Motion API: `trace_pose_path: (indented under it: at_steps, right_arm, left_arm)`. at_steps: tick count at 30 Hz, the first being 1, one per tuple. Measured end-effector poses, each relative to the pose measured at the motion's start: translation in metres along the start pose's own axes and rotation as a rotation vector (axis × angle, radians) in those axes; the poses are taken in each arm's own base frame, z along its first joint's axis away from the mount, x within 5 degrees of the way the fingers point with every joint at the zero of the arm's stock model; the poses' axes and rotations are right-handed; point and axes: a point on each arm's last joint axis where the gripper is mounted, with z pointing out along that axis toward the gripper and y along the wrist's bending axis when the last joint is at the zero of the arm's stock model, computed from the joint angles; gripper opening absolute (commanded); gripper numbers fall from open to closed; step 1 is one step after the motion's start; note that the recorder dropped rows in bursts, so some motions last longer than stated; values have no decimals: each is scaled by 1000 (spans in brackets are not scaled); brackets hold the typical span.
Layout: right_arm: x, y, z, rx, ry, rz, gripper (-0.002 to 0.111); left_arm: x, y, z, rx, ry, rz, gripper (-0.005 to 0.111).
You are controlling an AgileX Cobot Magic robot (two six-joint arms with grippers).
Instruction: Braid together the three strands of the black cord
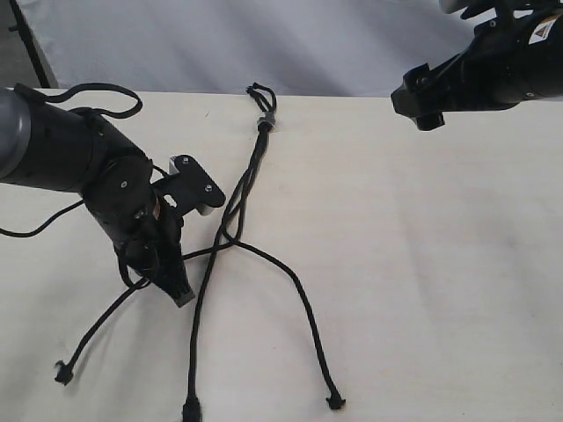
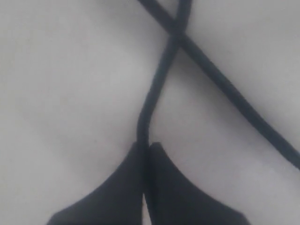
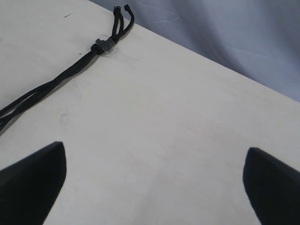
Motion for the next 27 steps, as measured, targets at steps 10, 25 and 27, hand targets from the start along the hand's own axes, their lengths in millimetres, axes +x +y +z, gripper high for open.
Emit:
trace_pose_path:
  at_steps: [10,25,27]
  right_arm:
    - [0,0,0,-2,-1,5,95]
    - [-7,77,-10,-304,93,-10,95]
    - [-8,103,-12,-373,101,-66,95]
  left_arm:
    - [0,-1,0,19,3,-62,69]
    - [19,80,-144,-184,-342,-441,1]
    - [36,92,-154,-223,-389,-514,0]
